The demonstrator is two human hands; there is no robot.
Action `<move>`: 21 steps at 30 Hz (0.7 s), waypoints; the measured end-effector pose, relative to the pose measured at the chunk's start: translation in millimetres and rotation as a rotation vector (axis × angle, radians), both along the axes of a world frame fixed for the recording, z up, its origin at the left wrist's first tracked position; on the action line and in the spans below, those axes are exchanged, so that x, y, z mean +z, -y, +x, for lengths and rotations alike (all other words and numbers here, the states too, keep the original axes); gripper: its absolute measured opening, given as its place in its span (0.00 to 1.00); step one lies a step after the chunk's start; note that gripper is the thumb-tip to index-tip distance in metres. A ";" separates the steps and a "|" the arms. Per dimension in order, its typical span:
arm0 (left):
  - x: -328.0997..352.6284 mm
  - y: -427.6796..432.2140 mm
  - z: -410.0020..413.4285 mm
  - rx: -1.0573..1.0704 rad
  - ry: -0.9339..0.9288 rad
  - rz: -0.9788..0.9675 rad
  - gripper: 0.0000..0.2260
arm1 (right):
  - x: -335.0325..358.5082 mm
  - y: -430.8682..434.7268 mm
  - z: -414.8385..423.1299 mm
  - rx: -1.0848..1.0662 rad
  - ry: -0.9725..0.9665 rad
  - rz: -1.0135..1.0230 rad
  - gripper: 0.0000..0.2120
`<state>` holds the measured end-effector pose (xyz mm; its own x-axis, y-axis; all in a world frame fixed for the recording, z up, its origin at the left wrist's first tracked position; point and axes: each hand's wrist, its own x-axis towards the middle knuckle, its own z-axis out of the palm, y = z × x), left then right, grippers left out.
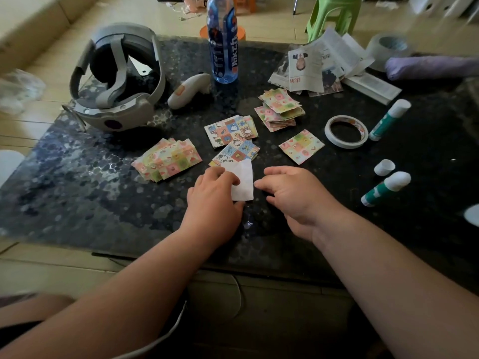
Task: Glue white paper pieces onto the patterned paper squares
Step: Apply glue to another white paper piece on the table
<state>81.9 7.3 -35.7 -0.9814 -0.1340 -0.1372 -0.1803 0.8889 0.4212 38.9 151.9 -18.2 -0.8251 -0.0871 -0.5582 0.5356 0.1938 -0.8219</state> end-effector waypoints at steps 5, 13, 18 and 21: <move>-2.6 -1.8 0.0 0.001 -0.033 0.045 0.16 | -0.3 1.9 -1.3 0.001 0.014 -0.035 0.23; 0.1 -2.3 -1.6 0.047 -0.132 0.158 0.14 | -0.1 3.3 1.2 0.018 0.007 -0.053 0.16; 2.7 -3.5 -3.1 0.110 -0.176 0.260 0.11 | 1.7 3.2 2.4 0.029 0.015 -0.063 0.17; 3.2 -2.2 -5.1 0.178 -0.150 0.304 0.10 | 2.5 3.7 2.8 0.020 0.015 -0.072 0.13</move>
